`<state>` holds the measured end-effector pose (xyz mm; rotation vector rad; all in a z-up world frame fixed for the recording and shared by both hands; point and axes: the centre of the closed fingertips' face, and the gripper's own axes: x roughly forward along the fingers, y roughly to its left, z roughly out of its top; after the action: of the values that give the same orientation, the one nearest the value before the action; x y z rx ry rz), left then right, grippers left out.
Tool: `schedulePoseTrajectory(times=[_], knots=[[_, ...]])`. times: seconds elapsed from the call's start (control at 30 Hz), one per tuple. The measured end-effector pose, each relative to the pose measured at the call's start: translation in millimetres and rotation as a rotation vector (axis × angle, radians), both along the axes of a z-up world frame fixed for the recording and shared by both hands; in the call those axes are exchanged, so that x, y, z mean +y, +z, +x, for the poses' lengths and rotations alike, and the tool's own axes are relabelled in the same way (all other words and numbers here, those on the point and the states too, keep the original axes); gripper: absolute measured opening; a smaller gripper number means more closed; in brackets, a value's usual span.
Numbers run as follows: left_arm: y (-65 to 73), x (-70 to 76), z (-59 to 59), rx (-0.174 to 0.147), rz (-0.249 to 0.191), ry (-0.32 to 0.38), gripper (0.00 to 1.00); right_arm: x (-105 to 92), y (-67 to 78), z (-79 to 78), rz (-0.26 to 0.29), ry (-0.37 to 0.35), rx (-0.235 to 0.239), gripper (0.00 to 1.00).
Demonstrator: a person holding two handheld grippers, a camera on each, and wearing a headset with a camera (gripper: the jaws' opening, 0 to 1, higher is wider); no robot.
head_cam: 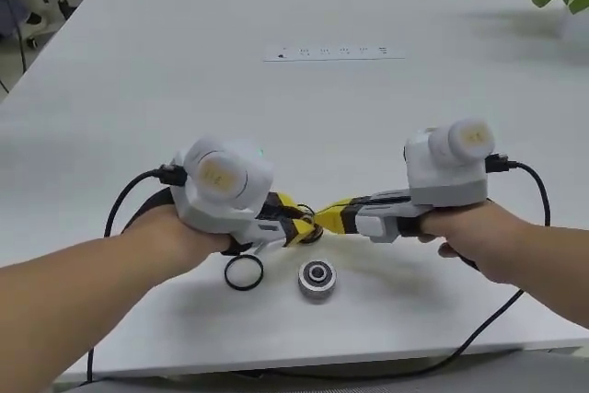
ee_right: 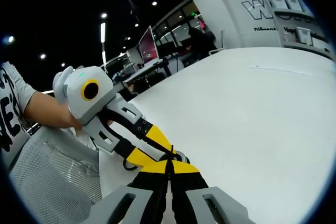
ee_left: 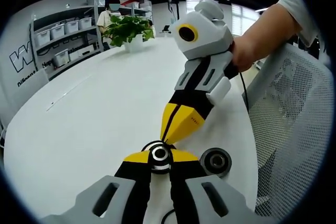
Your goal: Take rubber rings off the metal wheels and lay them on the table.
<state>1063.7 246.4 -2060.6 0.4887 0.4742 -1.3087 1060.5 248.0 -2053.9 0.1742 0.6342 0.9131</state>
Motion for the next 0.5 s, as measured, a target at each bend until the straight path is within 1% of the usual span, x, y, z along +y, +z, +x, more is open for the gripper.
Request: schedulePoseTrajectory(times=[0.03, 0.27, 0.33, 0.43, 0.5], knots=[[-0.3, 0.0, 0.5, 0.007, -0.005, 0.003, 0.09, -0.7, -0.5, 0.3, -0.001, -0.003, 0.002, 0.0], [0.1, -0.7, -0.1, 0.009, -0.004, -0.005, 0.09, -4.0, -1.9, 2.6, -0.001, -0.017, 0.009, 0.0], [-0.2, -0.5, 0.5, 0.024, -0.008, 0.002, 0.09, -4.1, -2.1, 2.8, 0.002, -0.019, 0.012, 0.0], [-0.2, -0.4, 0.7, 0.037, -0.013, 0.007, 0.09, -4.0, -2.4, 3.0, 0.005, -0.021, 0.014, 0.0], [0.1, -0.5, 1.0, 0.039, -0.015, 0.01, 0.1, -3.7, -2.2, 2.7, 0.006, -0.022, 0.013, 0.0]])
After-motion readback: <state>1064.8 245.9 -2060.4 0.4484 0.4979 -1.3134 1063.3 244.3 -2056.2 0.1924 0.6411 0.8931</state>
